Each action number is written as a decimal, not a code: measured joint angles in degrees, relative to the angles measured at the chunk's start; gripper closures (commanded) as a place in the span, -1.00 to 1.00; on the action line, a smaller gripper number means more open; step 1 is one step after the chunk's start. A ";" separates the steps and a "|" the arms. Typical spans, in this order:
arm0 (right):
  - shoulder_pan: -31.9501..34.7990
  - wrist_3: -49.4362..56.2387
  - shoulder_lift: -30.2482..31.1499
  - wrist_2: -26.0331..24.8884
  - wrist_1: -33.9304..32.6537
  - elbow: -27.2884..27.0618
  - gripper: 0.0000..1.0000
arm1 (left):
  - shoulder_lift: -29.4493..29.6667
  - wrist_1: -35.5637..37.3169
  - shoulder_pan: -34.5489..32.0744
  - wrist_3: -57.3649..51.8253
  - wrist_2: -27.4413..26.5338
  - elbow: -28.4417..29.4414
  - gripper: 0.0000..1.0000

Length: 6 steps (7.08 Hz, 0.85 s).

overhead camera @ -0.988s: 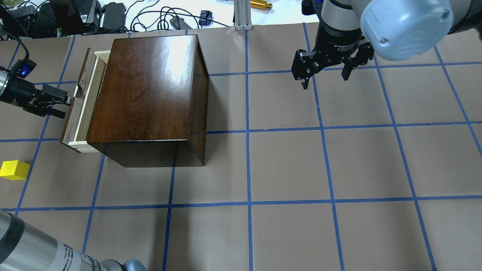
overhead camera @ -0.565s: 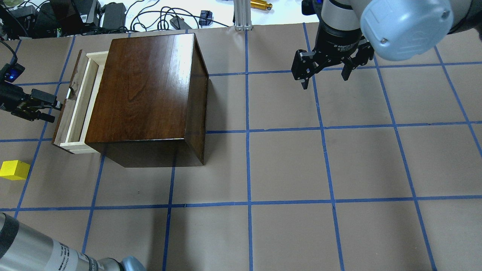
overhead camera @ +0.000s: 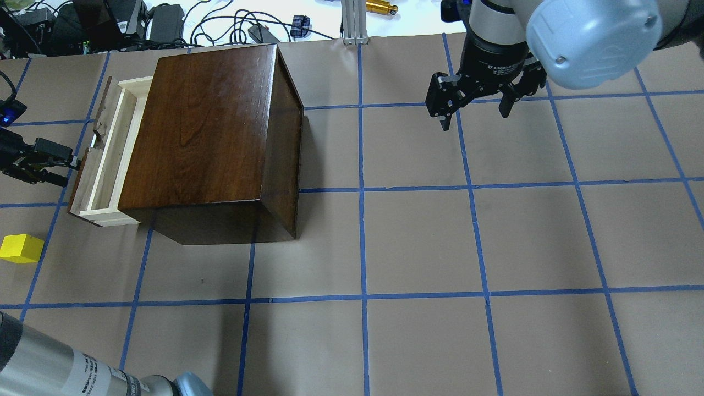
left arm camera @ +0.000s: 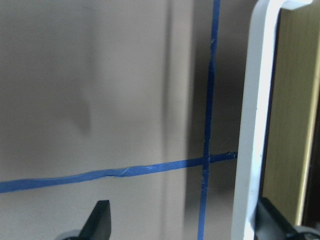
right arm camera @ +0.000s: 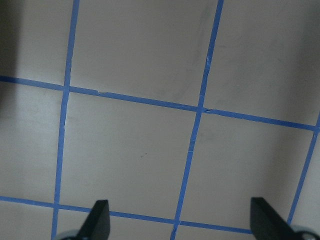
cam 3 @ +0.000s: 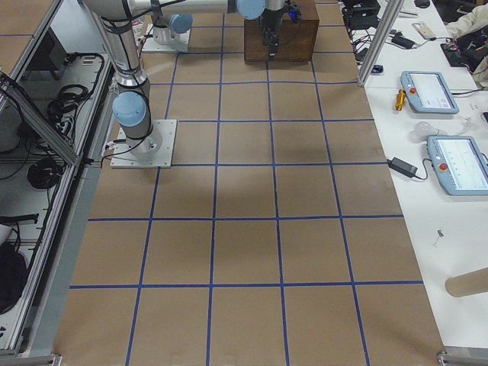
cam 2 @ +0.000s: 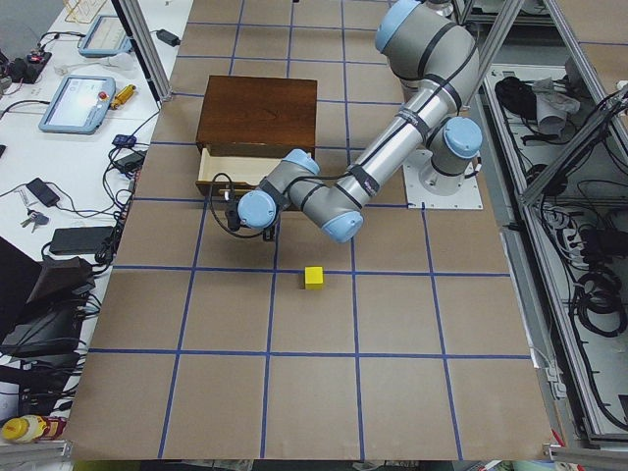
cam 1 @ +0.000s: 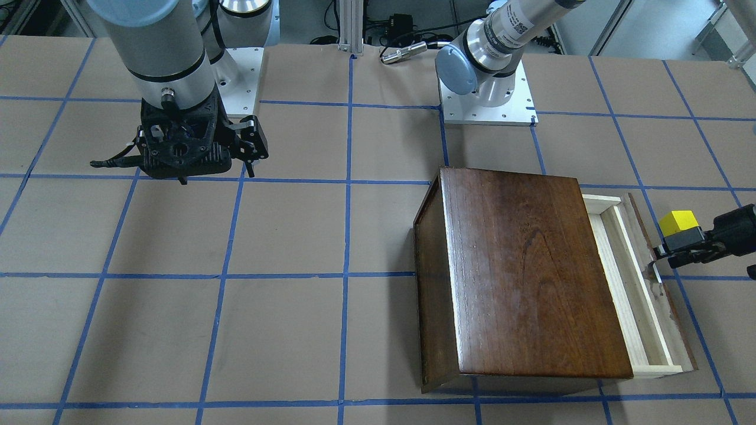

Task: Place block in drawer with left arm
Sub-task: 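Pull the drawer open away from the cabinet with the left gripper, then release the handle and back the left gripper away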

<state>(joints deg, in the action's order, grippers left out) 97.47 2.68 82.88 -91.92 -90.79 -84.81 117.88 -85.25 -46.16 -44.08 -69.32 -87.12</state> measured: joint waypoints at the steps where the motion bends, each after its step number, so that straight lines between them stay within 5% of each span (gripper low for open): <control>1: 0.00 0.01 0.00 0.02 0.00 0.00 -1.00 | -0.12 0.00 0.15 -0.19 -0.03 0.03 -1.00; 6: 0.00 0.00 0.00 0.00 0.00 0.00 -1.00 | -4.44 -0.97 0.06 -0.06 -2.38 1.10 -1.00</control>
<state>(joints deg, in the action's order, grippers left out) 97.47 2.68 82.88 -91.92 -90.79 -84.82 113.44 -86.23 -46.09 -44.14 -71.69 -86.02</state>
